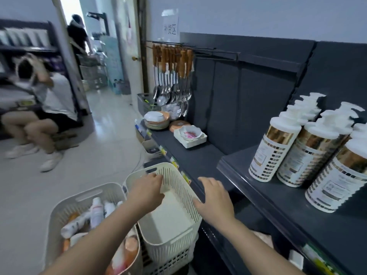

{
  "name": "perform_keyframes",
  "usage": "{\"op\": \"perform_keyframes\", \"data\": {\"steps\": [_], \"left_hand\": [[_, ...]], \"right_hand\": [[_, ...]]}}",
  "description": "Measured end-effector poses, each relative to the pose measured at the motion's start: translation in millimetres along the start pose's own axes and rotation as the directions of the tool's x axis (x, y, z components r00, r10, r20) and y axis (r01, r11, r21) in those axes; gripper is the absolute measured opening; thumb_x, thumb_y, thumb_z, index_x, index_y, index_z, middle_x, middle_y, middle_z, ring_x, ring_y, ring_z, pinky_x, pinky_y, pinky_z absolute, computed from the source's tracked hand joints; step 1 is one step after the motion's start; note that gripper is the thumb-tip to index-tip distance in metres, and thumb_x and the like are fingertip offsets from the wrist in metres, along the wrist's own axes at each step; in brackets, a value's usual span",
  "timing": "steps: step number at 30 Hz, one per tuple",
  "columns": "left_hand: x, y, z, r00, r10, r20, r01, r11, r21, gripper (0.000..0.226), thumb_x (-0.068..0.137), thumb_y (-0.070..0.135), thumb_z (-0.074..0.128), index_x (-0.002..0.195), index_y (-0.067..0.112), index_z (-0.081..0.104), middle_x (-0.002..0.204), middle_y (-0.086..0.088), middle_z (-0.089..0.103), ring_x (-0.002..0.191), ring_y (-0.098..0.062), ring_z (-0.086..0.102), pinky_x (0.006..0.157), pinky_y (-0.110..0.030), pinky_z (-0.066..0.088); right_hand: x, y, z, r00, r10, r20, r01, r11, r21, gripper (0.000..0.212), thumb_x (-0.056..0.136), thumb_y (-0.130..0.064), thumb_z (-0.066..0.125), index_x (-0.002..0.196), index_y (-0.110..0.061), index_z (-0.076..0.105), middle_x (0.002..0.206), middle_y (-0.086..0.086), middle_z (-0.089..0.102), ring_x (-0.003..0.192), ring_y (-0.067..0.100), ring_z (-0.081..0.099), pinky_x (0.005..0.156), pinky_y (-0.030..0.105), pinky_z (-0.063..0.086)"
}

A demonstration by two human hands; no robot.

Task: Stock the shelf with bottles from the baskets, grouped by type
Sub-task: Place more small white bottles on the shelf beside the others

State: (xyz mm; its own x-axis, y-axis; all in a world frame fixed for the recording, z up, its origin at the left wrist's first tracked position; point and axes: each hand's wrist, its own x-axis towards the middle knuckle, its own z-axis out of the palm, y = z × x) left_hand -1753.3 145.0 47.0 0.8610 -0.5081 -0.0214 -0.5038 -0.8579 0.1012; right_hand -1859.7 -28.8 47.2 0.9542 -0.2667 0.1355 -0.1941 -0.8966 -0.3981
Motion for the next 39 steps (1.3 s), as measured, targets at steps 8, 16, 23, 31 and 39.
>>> {"op": "perform_keyframes", "data": {"steps": [8, 16, 23, 31, 39], "left_hand": [[-72, -112, 39, 0.943, -0.307, 0.126, 0.303, 0.952, 0.048, 0.040, 0.087, 0.037, 0.058, 0.122, 0.017, 0.052, 0.122, -0.003, 0.056, 0.113, -0.024, 0.055, 0.082, -0.034, 0.045], [-108, -190, 99, 0.869, -0.395, 0.299, 0.412, 0.911, 0.007, 0.046, 0.083, 0.034, 0.060, 0.127, 0.022, 0.052, 0.131, -0.002, 0.054, 0.119, -0.023, 0.053, 0.091, -0.034, 0.048], [-105, -229, 139, 0.837, -0.362, 0.411, 0.413, 0.910, -0.041, 0.055, 0.082, 0.035, 0.060, 0.134, 0.024, 0.048, 0.130, -0.004, 0.052, 0.120, -0.024, 0.051, 0.097, -0.035, 0.046], [-79, -253, 160, 0.819, -0.474, 0.323, 0.532, 0.838, -0.119, 0.060, 0.079, 0.069, 0.055, 0.108, 0.017, 0.058, 0.117, -0.003, 0.058, 0.105, -0.022, 0.058, 0.081, -0.035, 0.048], [-48, -277, 183, 0.803, -0.551, 0.225, 0.593, 0.773, -0.225, 0.049, 0.093, 0.053, 0.046, 0.122, 0.014, 0.054, 0.125, -0.009, 0.050, 0.116, -0.027, 0.047, 0.096, -0.039, 0.041]], "right_hand": [[6, -72, 77, 0.925, -0.143, 0.352, 0.155, 0.988, -0.008, 0.055, 0.090, -0.038, 0.059, 0.139, -0.020, 0.042, 0.139, 0.000, 0.048, 0.129, 0.022, 0.042, 0.105, 0.035, 0.040], [13, -123, 153, 0.825, -0.154, 0.544, 0.186, 0.983, -0.004, 0.050, 0.087, -0.037, 0.062, 0.132, -0.019, 0.051, 0.131, 0.004, 0.056, 0.123, 0.026, 0.049, 0.098, 0.038, 0.045], [22, -143, 212, 0.751, -0.066, 0.656, 0.134, 0.989, -0.054, 0.028, 0.083, -0.023, 0.054, 0.110, -0.015, 0.059, 0.115, 0.009, 0.062, 0.109, 0.031, 0.058, 0.081, 0.034, 0.048], [26, -141, 252, 0.655, 0.005, 0.755, 0.210, 0.959, -0.189, 0.042, 0.084, -0.021, 0.050, 0.125, -0.021, 0.056, 0.121, 0.007, 0.063, 0.110, 0.030, 0.060, 0.089, 0.035, 0.051], [46, -154, 292, 0.639, 0.042, 0.768, 0.167, 0.967, -0.192, 0.072, 0.088, -0.046, 0.062, 0.143, -0.010, 0.031, 0.126, 0.013, 0.062, 0.114, 0.033, 0.059, 0.091, 0.039, 0.048]]}}
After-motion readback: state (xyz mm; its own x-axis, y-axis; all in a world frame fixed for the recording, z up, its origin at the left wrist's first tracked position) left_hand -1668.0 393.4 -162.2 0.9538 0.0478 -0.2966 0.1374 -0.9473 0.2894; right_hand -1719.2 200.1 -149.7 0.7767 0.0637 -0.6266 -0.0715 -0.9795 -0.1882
